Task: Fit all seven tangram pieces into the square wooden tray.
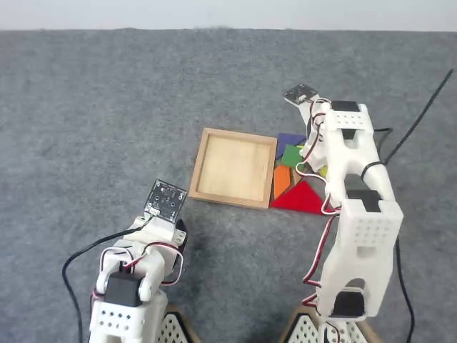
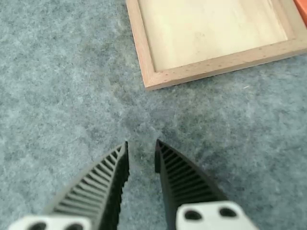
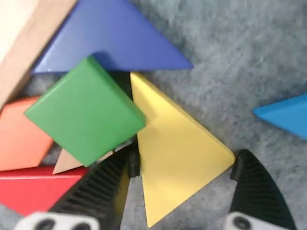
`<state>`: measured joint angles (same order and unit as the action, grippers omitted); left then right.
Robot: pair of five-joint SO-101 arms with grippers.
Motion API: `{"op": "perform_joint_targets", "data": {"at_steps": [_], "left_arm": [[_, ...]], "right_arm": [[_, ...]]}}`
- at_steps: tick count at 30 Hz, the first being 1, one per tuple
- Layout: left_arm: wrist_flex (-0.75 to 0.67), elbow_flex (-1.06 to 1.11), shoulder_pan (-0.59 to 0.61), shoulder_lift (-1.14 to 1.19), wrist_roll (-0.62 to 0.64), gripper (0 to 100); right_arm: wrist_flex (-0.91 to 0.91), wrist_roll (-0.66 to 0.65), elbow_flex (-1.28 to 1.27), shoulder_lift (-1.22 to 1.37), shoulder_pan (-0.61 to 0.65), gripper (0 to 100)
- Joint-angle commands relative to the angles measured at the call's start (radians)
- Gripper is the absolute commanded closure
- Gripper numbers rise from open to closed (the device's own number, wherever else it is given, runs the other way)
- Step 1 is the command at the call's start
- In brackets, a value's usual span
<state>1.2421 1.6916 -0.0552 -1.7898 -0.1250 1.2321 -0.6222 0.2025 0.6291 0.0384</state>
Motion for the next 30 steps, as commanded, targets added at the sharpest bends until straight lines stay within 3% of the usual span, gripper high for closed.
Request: {"op": "perform_joint_targets", "data": {"at_steps": [1, 9, 21, 30], "left_arm": [[0.005, -0.007, -0.002, -0.002, 0.006, 91], [0.005, -0.007, -0.002, -0.002, 0.006, 91], [0.005, -0.007, -0.002, -0.002, 0.006, 91], [0.005, -0.007, -0.002, -0.002, 0.006, 91]], "right_arm": [[-0.016, -0.011, 0.061, 0.013, -0.012, 70.0], [0.002, -0.008, 0.066, 0.025, -0.015, 85.7], [0.136, 0.071, 0.063, -0.177, -0.022, 86.2], [0.236, 0.031, 0.066, -0.259, -0.013, 85.7]]}}
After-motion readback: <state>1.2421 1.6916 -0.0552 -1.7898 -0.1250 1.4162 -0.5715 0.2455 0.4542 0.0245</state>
